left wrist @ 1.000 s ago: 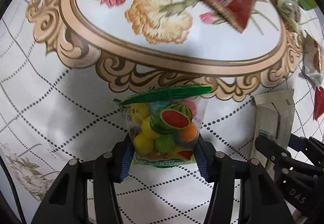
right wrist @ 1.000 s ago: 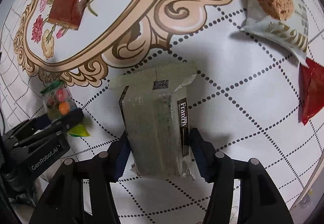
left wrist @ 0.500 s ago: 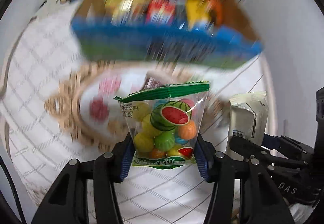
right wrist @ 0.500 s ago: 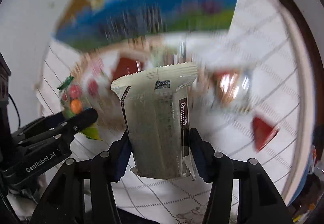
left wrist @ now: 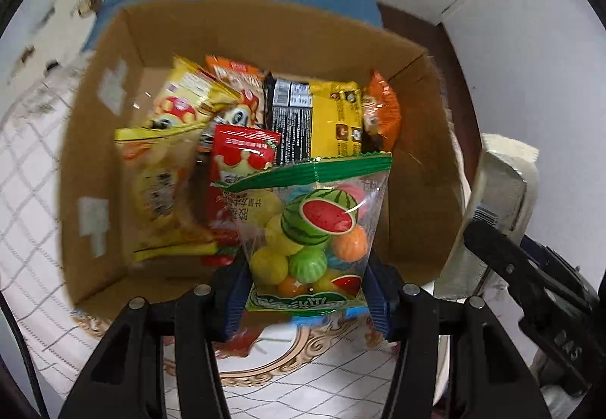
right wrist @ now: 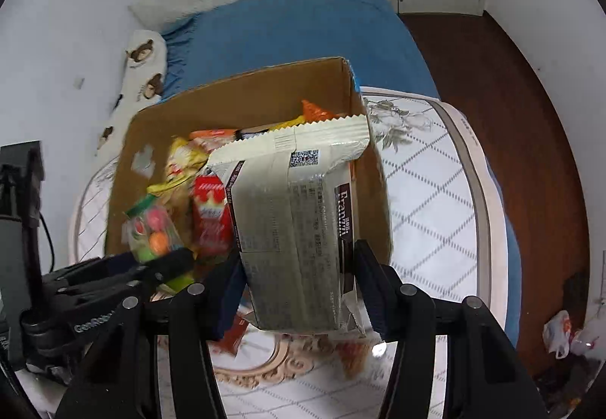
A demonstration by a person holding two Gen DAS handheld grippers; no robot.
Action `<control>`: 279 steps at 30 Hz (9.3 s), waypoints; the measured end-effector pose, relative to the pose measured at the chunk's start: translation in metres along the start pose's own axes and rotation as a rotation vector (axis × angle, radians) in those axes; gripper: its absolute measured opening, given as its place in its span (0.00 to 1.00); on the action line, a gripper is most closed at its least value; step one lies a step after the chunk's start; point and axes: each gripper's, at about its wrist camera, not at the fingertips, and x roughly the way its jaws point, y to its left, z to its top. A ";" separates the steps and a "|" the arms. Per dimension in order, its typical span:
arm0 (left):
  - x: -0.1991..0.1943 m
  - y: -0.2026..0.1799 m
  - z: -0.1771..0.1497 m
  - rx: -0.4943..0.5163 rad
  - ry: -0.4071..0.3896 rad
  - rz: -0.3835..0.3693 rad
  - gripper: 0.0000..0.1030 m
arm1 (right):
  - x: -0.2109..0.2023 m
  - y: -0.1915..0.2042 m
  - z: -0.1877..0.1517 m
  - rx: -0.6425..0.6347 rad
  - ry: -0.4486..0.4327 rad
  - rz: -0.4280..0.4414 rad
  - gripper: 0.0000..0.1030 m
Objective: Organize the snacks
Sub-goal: 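Carry both packets into the box and open both tools to release, then lift both tools back from the box toward the remaining snacks, then grasp the red jerky packet with the left tool while the right tool grasps the oat cookie packet, then carry both packets into the box and open both tools to release, then lift both tools back from the box toward the last snacks, then grasp the small white candy with the left tool while the right tool grasps the red triangular packet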
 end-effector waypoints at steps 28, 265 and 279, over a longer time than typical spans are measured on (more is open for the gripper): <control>0.017 0.031 0.012 0.029 0.013 0.153 0.77 | 0.079 -0.008 0.011 -0.042 0.161 -0.101 0.87; 0.051 -0.032 -0.130 0.241 -0.106 0.292 0.91 | 0.013 -0.141 -0.194 0.198 0.025 -0.101 0.93; 0.133 -0.045 -0.099 0.255 0.036 0.307 0.66 | 0.097 -0.168 -0.239 0.227 0.222 -0.064 0.59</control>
